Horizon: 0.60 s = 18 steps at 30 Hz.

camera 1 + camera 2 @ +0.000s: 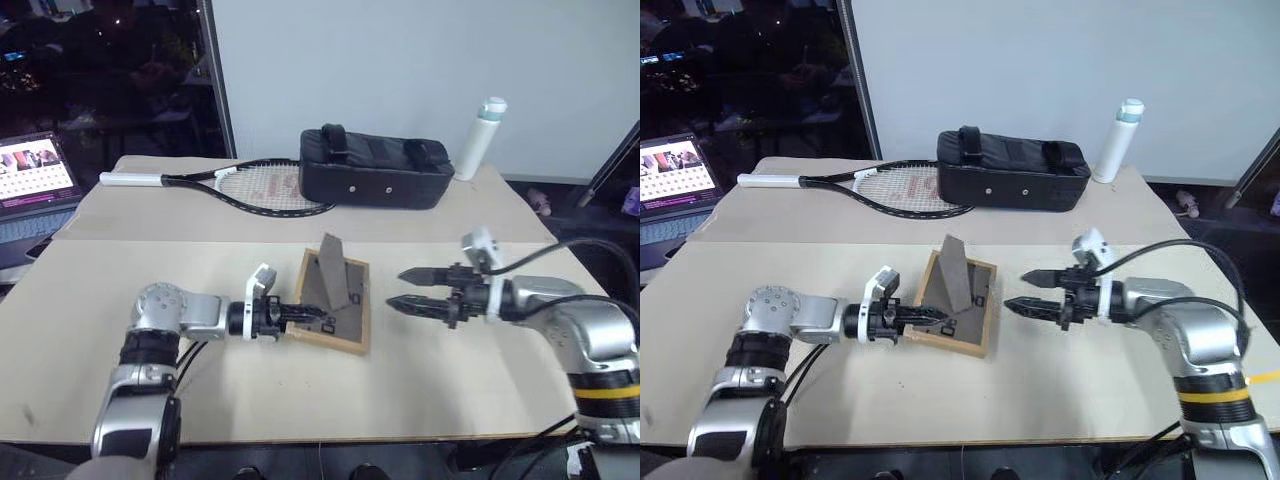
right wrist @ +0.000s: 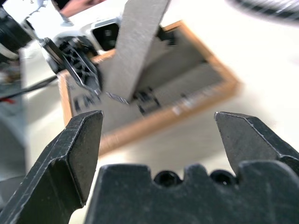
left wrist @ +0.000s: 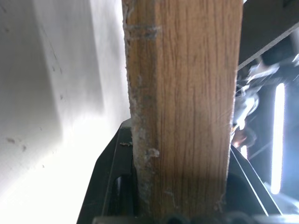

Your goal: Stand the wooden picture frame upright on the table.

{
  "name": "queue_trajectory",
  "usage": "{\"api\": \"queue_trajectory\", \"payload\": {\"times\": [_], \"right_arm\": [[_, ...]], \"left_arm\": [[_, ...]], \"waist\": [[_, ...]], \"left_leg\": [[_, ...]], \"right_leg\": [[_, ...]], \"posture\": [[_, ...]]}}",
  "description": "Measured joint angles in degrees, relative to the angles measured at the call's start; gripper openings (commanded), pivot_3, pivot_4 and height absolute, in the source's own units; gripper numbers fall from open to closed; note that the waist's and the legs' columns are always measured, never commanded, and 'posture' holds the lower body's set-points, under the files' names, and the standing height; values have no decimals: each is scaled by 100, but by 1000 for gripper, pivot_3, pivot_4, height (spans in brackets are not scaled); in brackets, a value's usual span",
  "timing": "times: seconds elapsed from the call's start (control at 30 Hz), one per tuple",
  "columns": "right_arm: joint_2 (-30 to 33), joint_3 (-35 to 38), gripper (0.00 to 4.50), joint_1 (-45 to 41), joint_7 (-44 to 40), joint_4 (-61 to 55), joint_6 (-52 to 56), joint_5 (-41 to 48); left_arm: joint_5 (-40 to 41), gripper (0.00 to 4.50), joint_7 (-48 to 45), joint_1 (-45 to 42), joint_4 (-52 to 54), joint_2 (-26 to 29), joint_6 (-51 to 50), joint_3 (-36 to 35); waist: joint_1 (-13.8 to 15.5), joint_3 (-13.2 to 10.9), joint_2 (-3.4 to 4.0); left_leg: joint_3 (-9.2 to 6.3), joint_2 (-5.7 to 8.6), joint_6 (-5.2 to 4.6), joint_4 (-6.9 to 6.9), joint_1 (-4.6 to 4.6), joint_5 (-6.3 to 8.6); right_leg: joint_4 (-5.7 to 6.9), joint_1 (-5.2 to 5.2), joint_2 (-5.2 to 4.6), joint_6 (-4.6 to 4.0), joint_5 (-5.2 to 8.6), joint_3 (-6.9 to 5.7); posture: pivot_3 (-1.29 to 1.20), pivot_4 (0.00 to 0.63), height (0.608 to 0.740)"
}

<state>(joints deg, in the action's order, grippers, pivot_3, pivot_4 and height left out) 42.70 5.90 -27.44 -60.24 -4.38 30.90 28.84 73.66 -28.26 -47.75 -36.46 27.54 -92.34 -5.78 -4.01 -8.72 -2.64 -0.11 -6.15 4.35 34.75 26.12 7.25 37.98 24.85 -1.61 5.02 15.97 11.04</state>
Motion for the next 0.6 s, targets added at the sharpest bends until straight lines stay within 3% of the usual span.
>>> {"api": "queue_trajectory", "payload": {"times": [0.07,0.27,0.4,0.6], "right_arm": [[13,-98,4436,180,373,271,-1576,-1013],[-179,-1028,4436,517,1874,1278,-5564,-3712],[-245,-1222,4436,514,2926,1779,-6645,-4795],[-380,-1224,4436,313,4595,1848,-7540,-6175]], "left_arm": [[269,1136,-404,-217,-339,177,-4,575],[370,1136,-1012,-533,-715,161,-5,1282],[132,1136,-1211,-602,-671,124,-4,1313],[225,1136,-1614,-628,-580,219,1,1894]], "waist": [[6,0,0],[6,-6,6],[14,-7,5],[13,-7,6]], "left_leg": [[0,0,2,0,5,-1],[0,2,10,-6,12,-7],[0,3,19,-6,14,-13],[-4,2,20,-3,14,-14]], "right_leg": [[2,9,0,0,0,-2],[5,20,0,-1,0,-2],[8,19,-1,-3,-1,-2],[14,17,0,-3,-1,-2]], "posture": [[0,150,696],[0,150,696],[0,150,696],[0,150,696]]}}
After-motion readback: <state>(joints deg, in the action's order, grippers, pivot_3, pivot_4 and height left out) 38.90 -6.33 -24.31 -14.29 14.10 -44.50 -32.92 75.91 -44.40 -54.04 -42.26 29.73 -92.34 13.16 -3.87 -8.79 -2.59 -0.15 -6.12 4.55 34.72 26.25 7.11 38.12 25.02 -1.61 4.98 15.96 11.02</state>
